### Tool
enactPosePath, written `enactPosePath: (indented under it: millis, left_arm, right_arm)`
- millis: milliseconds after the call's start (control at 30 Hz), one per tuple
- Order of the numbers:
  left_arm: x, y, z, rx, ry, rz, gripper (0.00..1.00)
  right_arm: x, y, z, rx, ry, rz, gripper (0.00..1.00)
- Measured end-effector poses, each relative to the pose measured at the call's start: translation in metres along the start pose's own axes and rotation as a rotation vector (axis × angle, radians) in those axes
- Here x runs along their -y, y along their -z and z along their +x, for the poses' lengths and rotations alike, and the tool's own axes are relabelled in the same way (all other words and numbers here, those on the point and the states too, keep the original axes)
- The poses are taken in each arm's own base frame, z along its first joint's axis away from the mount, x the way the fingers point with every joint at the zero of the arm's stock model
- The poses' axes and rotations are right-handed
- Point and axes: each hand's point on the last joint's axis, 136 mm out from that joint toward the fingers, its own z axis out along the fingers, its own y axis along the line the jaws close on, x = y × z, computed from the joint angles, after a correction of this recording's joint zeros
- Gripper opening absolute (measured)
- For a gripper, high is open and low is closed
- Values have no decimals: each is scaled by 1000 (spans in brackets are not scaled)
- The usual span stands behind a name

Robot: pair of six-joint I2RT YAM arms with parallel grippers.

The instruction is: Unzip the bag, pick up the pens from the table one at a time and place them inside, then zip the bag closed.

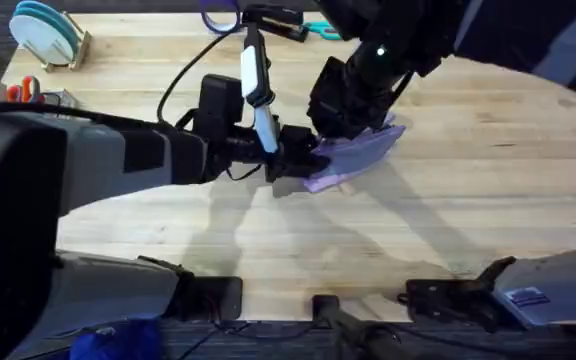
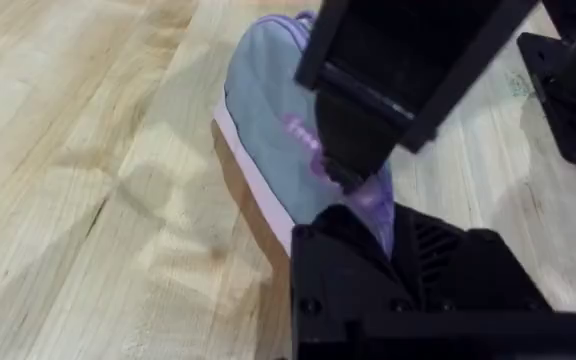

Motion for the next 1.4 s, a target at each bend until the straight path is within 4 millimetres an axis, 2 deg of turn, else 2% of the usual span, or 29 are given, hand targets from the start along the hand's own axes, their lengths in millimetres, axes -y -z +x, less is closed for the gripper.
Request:
enactPosePath:
  millis: [233, 567, 767, 1033, 1400]
  left_arm:
    - [0, 0, 0, 0, 0, 0, 42]
    - [0, 0, 0, 0, -1, 0, 42]
    - [0, 0, 0, 1, -3, 0, 42]
    - [0, 0, 0, 1, -2, 0, 42]
    - [0, 0, 0, 1, -2, 0, 42]
  right_arm:
    - [2, 0, -2, 7, 56, 10, 33]
    - [29, 2, -13, 37, 126, 116, 33]
    - [43, 4, -31, 44, 126, 143, 33]
    - [75, 10, -72, 91, 98, 203, 33]
    - [100, 16, -98, 100, 67, 229, 31]
